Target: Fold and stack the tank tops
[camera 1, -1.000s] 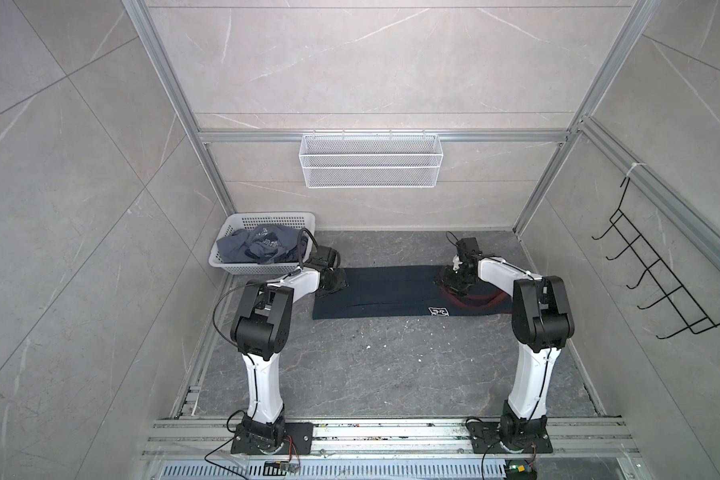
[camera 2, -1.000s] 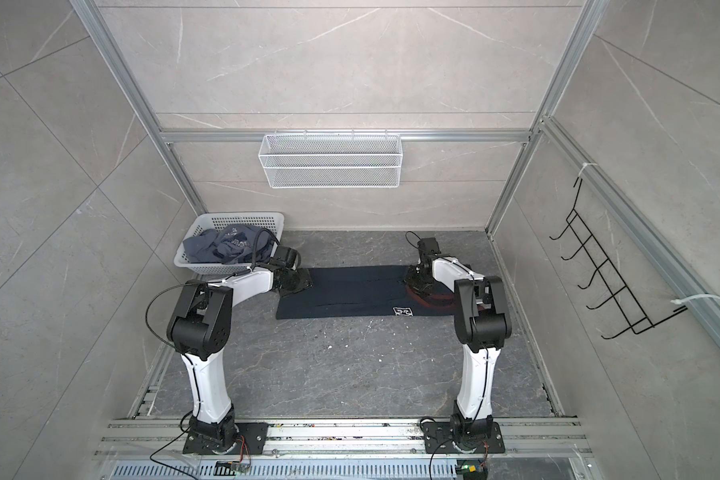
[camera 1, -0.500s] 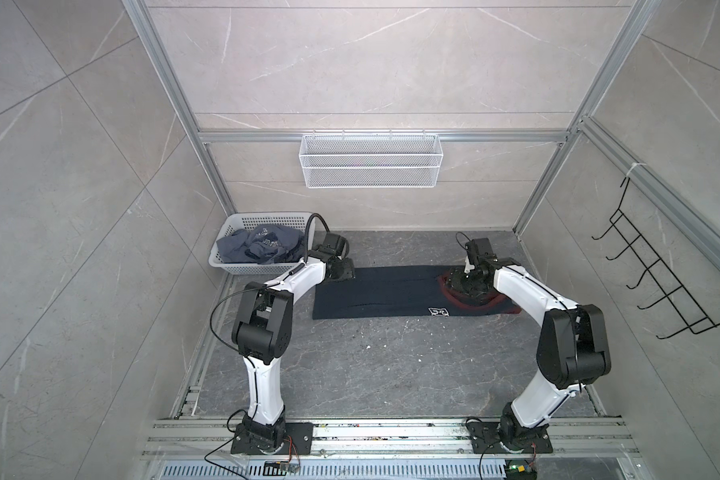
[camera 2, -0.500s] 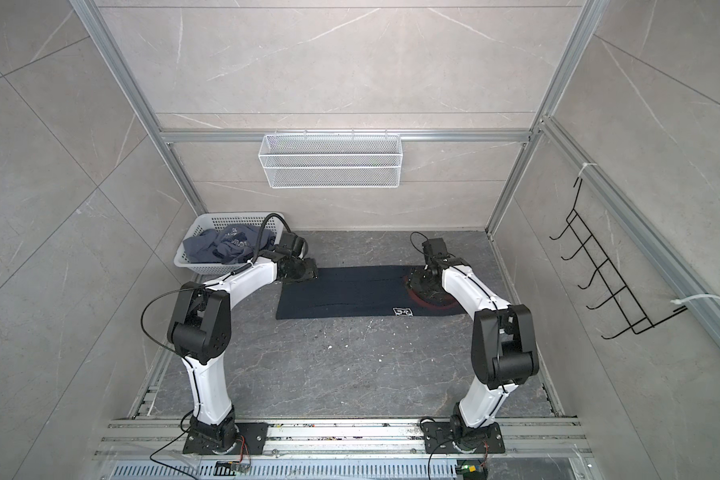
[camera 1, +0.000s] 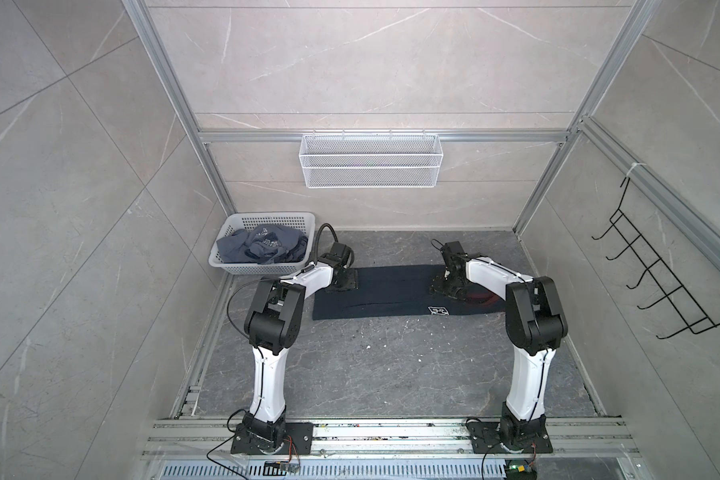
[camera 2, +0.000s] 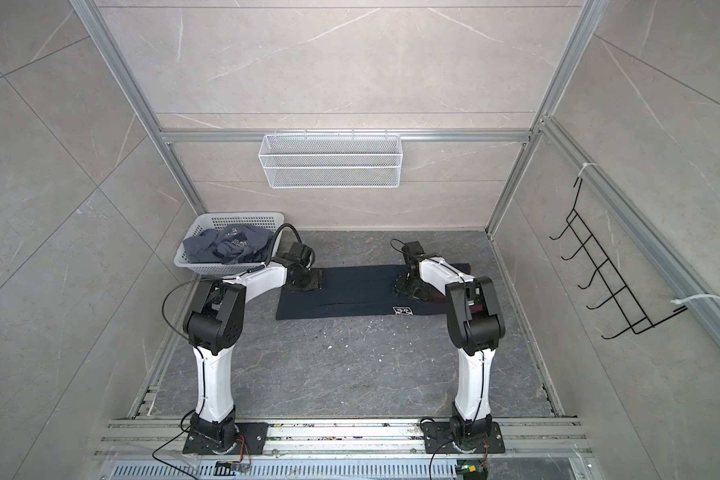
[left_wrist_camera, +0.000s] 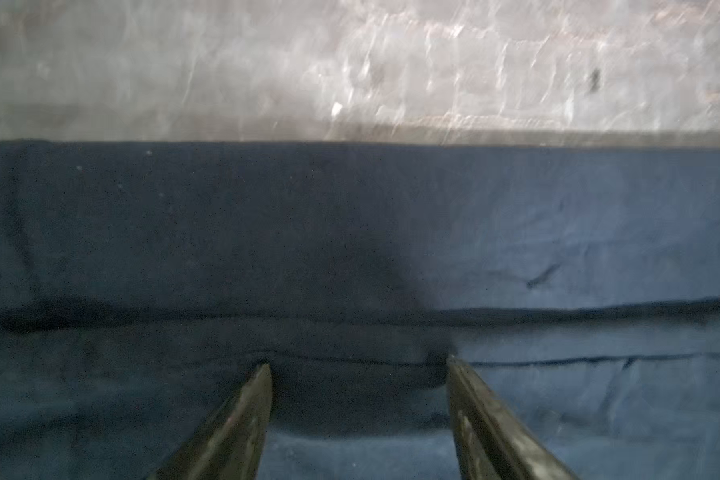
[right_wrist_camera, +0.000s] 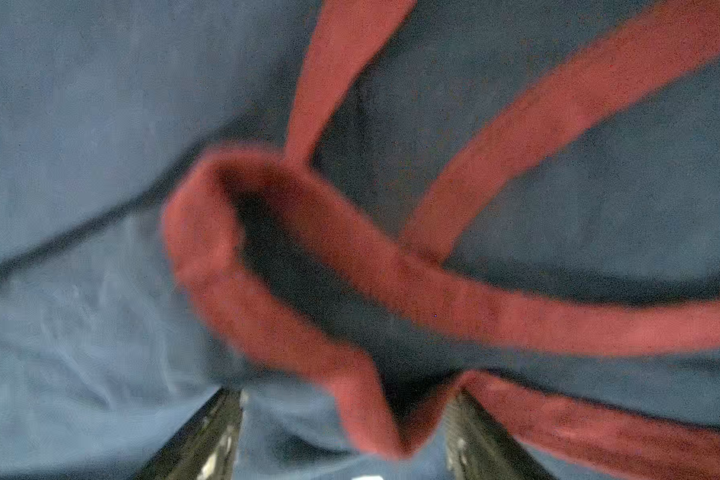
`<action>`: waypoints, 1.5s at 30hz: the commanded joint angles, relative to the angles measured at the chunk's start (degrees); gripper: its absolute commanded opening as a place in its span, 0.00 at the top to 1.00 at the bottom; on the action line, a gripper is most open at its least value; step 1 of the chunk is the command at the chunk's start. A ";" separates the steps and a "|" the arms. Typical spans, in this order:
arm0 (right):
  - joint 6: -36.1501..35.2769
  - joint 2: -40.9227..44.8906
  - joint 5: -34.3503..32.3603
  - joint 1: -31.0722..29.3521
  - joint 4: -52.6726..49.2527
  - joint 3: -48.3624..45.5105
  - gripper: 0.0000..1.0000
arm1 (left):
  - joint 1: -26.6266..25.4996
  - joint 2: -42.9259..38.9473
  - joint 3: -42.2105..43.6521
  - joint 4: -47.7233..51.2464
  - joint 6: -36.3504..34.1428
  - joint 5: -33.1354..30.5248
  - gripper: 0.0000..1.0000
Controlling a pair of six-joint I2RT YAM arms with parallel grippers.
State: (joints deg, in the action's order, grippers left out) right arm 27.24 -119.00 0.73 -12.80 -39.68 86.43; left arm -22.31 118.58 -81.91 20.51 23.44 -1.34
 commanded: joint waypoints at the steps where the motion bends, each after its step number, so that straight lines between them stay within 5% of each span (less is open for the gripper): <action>1: -3.16 -4.13 -3.81 0.08 -4.64 3.18 0.23 | -0.25 -3.67 7.45 4.96 3.38 0.11 0.30; 6: -5.45 -7.60 -3.76 -0.52 -6.09 8.25 0.24 | -3.25 -13.09 20.47 2.82 11.11 -1.95 0.30; 18: -6.52 -20.94 -5.28 -11.74 -14.30 29.72 0.24 | -25.54 -34.45 42.16 3.38 28.09 -7.91 0.30; 25: -8.00 -30.61 -5.45 -16.46 -21.33 46.71 0.24 | -38.48 -32.72 39.92 0.32 32.71 -6.86 0.30; 34: -9.80 -35.87 -3.68 -16.81 -24.82 60.07 0.24 | -49.41 -24.19 27.54 -2.18 27.90 -4.63 0.30; 39: -10.40 -36.73 -3.87 -16.82 -28.18 66.61 0.23 | -51.78 -24.07 25.53 -2.12 25.98 -5.55 0.30; 45: -11.80 -29.63 -4.83 -17.26 -28.88 63.92 0.22 | -51.84 -29.62 29.82 -1.83 28.09 -8.05 0.30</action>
State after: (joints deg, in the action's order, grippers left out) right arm 16.84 -154.26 -3.29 -29.65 -66.28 151.17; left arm -74.26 93.38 -53.34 17.69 51.20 -7.35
